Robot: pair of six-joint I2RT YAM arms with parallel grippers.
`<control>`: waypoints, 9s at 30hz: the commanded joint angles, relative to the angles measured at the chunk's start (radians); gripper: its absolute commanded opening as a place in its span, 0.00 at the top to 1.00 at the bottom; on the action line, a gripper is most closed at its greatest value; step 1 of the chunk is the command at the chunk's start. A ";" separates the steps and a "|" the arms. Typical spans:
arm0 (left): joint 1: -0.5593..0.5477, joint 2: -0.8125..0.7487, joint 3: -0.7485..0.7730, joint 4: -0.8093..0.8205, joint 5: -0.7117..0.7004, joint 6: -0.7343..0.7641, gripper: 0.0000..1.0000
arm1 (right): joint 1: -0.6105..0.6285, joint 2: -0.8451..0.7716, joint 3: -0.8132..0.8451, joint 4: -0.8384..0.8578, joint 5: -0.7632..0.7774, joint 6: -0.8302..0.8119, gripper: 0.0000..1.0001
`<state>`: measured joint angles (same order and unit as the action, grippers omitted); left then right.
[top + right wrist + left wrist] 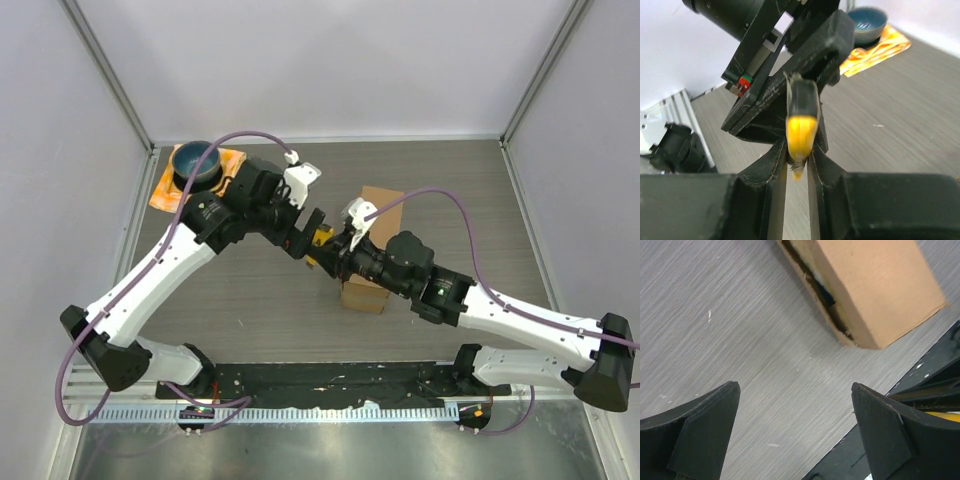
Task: Unpack the express box
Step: Cut the express box at the center of the board.
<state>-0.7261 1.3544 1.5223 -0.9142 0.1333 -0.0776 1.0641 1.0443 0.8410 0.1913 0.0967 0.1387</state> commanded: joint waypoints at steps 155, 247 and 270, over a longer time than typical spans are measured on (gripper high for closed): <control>-0.133 0.290 -0.186 0.410 0.134 1.222 0.00 | -0.230 -0.425 -0.416 -0.197 -0.289 0.179 0.99; -0.107 0.206 -0.274 0.087 0.177 1.070 0.03 | 0.181 0.175 -0.704 1.059 0.379 -0.524 0.99; -0.110 0.172 -0.318 0.090 0.186 1.090 0.05 | 0.243 0.178 -0.648 0.606 0.636 -0.246 0.99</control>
<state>-0.8169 1.5246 1.2476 -0.6403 0.2386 1.0515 1.2980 1.2259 0.1699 1.0985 0.5755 -0.2440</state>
